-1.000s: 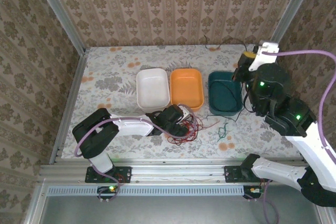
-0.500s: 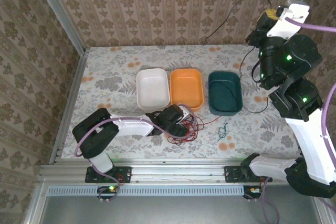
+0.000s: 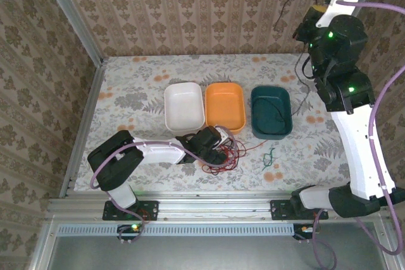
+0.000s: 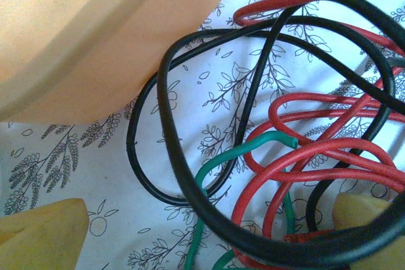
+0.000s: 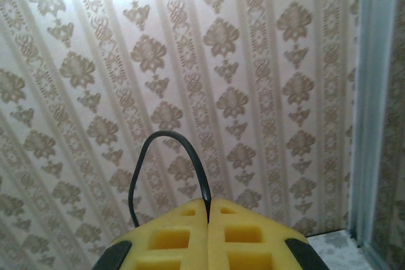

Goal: Untangle the cables

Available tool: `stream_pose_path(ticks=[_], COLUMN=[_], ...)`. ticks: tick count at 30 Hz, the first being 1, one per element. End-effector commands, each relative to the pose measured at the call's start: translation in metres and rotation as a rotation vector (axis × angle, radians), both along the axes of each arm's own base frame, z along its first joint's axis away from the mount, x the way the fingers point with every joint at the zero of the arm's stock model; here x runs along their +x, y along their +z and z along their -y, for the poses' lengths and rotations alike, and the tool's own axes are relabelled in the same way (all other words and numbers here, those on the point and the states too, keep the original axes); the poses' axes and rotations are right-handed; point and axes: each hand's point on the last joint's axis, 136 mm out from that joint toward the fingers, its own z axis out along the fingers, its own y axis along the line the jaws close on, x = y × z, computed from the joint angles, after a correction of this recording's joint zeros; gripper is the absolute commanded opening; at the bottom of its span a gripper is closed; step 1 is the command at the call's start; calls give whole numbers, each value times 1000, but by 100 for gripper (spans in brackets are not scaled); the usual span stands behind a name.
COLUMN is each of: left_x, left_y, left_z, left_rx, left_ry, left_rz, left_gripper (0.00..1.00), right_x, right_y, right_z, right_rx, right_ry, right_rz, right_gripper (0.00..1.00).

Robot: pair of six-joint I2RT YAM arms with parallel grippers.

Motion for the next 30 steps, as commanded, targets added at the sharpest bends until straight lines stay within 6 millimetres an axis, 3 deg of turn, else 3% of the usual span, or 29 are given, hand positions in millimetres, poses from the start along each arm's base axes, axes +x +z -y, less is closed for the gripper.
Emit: stream_pose_path(ticks=[1,6,13,21,25,30], left_x=[-10,-10,-11,-11,-11,-11], left_y=[-27,-27,-27,-28,-29,-29], left_z=[-26,-27,-27,-26,-26,-25], left_rx=[149,150,153,160,163,163], left_ry=[-4,-1,2,-2,-5,-7], left_rz=[-44,-41,-38,-41,-44,-44], left_gripper=[100,100,100,100,100,100], right_x=[1,12,21,-5,-17,-24], right_y=[6,-20,-100,-187,-213,-249], right_z=[-11,-10,3,34,41,36], right_rx=[43,33,70,154,166,183], right_ry=[70,48,-51,-243,-282,-261], right_rz=[14,-51,-170,-297,-336,-428], right_gripper=[6,6,5,4,3,3])
